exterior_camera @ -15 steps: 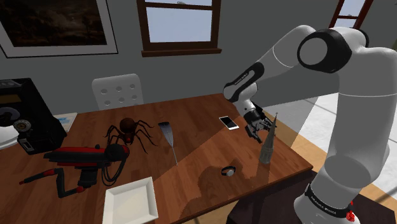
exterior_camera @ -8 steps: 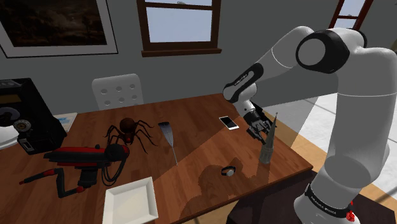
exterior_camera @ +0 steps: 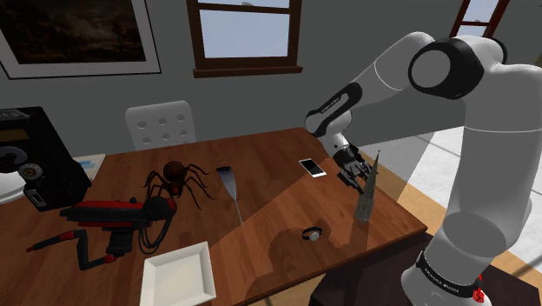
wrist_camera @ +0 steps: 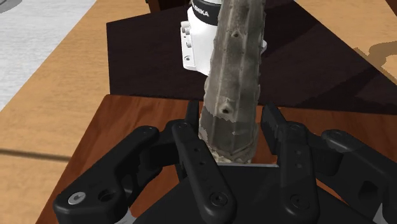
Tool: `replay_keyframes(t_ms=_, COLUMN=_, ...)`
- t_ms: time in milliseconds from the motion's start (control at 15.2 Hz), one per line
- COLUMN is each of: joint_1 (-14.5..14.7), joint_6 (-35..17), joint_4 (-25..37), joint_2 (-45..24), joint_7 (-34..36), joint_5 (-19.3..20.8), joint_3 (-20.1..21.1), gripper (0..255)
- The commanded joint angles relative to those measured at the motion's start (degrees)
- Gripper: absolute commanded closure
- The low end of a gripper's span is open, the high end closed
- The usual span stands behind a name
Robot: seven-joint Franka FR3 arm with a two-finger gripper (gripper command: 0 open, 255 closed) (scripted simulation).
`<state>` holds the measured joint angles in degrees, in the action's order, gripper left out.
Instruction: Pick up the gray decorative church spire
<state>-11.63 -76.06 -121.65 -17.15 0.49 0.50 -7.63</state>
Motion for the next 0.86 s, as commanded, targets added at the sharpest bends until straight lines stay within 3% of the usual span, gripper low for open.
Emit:
replay_keyframes(t_ms=0, joint_1=0.07, joint_6=1.41, joint_4=0.08, joint_2=1.32, joint_7=0.1, joint_5=0.1, joint_3=-0.03, gripper=255)
replay_keyframes(t_ms=792, joint_1=0.21, joint_6=8.34, joint_4=2.06, joint_2=6.31, joint_7=0.35, joint_5=0.56, joint_3=-0.16, gripper=255)
